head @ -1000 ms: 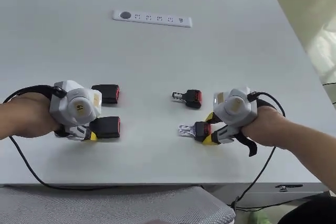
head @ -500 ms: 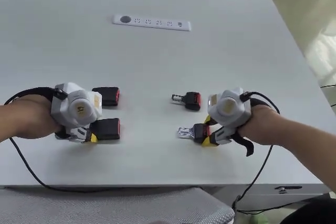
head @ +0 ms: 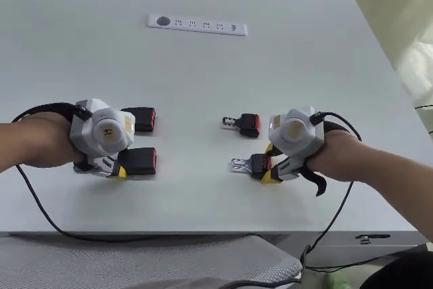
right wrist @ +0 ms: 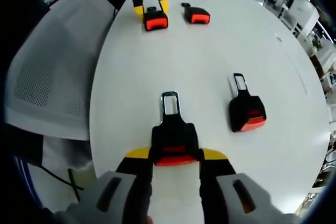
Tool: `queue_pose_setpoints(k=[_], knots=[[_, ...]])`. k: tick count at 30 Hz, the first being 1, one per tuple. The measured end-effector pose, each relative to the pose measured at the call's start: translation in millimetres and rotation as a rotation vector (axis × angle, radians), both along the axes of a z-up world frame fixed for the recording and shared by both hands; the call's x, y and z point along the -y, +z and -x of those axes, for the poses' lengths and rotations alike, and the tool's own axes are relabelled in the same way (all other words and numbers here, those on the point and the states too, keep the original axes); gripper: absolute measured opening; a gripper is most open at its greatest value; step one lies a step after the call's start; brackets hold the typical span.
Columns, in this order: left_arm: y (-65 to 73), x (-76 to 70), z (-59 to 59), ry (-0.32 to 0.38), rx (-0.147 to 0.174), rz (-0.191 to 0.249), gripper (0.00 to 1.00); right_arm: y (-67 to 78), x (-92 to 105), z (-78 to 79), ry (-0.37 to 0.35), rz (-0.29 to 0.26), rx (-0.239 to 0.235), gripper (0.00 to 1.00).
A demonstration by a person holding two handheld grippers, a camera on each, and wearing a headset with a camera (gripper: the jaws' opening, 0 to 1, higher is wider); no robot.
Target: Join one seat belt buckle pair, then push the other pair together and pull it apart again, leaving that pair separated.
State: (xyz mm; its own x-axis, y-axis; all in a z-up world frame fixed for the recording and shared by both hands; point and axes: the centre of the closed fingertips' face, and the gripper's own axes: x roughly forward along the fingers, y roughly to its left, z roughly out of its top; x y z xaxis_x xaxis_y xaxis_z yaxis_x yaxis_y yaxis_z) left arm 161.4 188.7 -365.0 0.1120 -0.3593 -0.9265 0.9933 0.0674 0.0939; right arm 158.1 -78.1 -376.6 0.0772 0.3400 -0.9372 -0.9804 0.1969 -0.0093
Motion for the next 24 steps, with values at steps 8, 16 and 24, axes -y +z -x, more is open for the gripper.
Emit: queue_pose_setpoints(k=[8, 16, 24], knots=[[-0.3, 0.2, 0.2, -0.002, -0.001, -0.008, 0.31, 0.2, 0.5, 0.0, -0.009, -0.001, -0.003, 0.34], [0.1, 0.3, 1.1, -0.02, 0.0, -0.013, 0.31, 0.9, -15.7, -2.3, 0.012, -0.009, 0.01, 0.34], [-0.5, -0.1, 0.4, -0.021, -0.001, -0.019, 0.31, 1.4, -50.9, -4.0, 0.029, -0.034, 0.008, 0.34]])
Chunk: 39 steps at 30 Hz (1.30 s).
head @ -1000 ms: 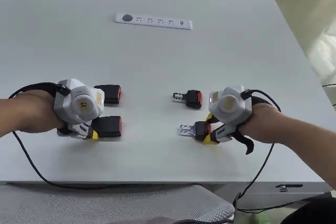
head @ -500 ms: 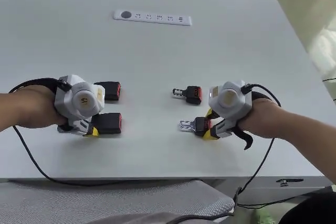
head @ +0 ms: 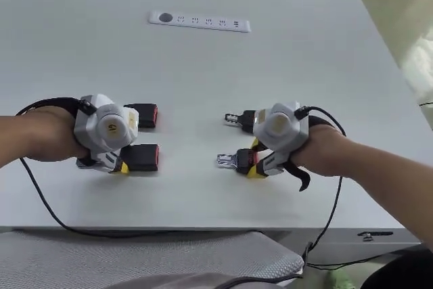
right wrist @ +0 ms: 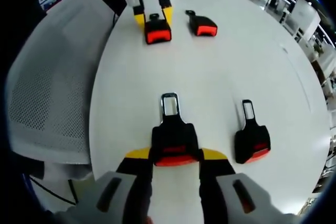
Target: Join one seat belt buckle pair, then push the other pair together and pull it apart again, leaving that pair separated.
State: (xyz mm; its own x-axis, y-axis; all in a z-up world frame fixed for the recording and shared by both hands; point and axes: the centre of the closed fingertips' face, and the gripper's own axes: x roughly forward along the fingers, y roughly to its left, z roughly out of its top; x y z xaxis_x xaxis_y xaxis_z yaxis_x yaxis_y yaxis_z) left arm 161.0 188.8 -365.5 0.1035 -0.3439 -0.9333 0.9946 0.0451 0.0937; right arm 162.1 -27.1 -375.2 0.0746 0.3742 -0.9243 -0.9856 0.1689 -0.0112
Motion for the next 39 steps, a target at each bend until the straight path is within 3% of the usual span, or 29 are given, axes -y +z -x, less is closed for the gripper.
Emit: queue_pose_setpoints(k=[15, 27, 39], knots=[[0.4, -0.1, 0.0, 0.006, -0.003, -0.023, 0.31, -0.2, -58.0, -0.8, 0.047, -0.004, -0.005, 0.34], [0.0, -0.3, 0.0, 0.013, -0.007, -0.033, 0.31, -1.5, -77.2, -9.1, -0.004, 0.008, -0.015, 0.34], [-0.5, 0.2, 0.5, 0.011, -0.016, -0.054, 0.31, -1.9, -95.7, -6.9, 0.061, 0.067, -0.015, 0.34]])
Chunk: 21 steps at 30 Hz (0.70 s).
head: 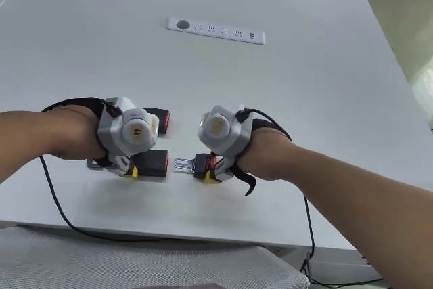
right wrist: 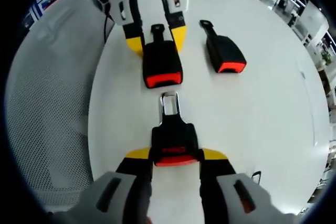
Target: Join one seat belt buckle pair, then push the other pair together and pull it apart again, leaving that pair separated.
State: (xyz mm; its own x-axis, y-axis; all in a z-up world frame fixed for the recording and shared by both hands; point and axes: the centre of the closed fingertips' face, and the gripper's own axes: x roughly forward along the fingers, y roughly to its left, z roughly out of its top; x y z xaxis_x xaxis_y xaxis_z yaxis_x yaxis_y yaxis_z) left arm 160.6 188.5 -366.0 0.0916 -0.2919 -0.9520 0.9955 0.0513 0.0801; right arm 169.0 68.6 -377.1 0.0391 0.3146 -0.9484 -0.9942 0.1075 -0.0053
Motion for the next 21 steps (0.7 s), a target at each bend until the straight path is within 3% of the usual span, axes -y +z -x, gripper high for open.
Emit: queue_pose_setpoints(k=[14, 21], knots=[[0.4, -0.3, 0.4, 0.008, 0.003, -0.002, 0.31, 1.2, -13.1, 2.9, 0.015, 0.012, 0.007, 0.34], [0.7, -0.1, 0.6, 0.002, 0.002, -0.001, 0.31, 2.0, -22.5, 3.6, 0.014, -0.034, 0.023, 0.34]])
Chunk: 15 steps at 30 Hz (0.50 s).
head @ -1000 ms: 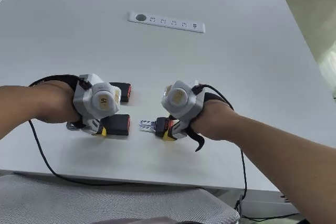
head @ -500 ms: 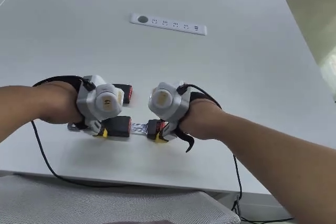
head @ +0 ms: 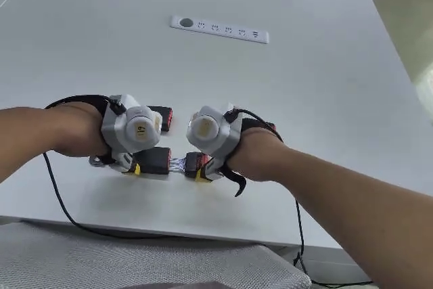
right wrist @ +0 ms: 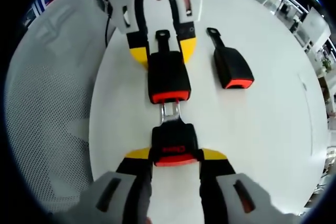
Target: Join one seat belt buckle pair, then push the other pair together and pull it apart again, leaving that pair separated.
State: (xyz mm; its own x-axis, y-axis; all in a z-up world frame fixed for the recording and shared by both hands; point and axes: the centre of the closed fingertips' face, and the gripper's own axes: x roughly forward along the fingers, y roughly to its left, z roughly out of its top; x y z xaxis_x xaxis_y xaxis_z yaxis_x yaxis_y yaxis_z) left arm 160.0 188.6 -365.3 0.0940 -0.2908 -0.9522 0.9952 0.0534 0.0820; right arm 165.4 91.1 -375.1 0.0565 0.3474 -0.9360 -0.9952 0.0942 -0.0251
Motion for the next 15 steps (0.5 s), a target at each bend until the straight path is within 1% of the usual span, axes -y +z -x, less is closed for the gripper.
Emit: queue_pose_setpoints(k=[3, 4, 7, 15], knots=[[0.1, 0.0, 0.1, -0.003, 0.001, 0.002, 0.31, 0.4, -5.3, -0.3, 0.003, -0.027, 0.004, 0.34], [0.1, 0.0, 0.0, -0.005, 0.001, 0.003, 0.31, 0.3, -4.5, 0.1, 0.004, -0.023, 0.006, 0.34], [0.1, -0.2, 0.3, -0.014, 0.0, 0.009, 0.31, 0.8, -3.8, -0.4, 0.003, -0.047, 0.007, 0.34], [-0.6, 0.5, 0.3, -0.044, -0.009, 0.009, 0.31, 1.2, -7.4, -0.4, 0.008, -0.07, 0.008, 0.33]])
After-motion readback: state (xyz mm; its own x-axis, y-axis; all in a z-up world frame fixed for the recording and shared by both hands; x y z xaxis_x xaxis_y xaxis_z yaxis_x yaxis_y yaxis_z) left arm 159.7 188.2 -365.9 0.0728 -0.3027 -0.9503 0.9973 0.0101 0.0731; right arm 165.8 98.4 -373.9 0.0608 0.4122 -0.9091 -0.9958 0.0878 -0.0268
